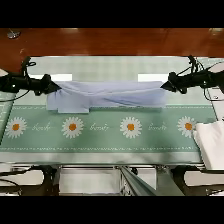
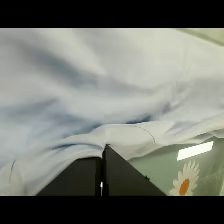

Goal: Fold the shirts.

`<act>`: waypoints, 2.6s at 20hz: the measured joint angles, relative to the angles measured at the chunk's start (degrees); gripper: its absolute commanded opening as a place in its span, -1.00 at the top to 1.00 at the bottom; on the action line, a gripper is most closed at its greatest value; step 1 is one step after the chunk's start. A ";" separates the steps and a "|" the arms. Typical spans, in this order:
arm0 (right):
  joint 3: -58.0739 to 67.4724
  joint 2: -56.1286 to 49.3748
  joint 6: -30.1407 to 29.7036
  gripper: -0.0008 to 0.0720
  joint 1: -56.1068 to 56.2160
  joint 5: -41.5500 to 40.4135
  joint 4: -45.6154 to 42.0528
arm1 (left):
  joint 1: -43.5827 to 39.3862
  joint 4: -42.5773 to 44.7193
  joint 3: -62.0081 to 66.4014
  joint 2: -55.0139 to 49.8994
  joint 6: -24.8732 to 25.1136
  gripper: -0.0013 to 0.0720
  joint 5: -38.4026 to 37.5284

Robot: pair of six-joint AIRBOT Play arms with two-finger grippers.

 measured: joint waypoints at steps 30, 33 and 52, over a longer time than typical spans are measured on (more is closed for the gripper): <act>11.17 -17.44 0.59 -0.71 -4.33 10.43 -0.46 | 4.31 9.35 -12.61 16.59 -5.49 -0.94 6.75; 12.11 -18.97 0.07 0.52 -1.01 9.73 1.68 | -2.25 5.05 -16.33 19.63 -4.00 -0.36 7.80; -14.27 34.56 1.09 0.91 -0.11 11.61 -15.39 | -51.49 -2.47 11.63 -12.66 -5.66 0.91 19.87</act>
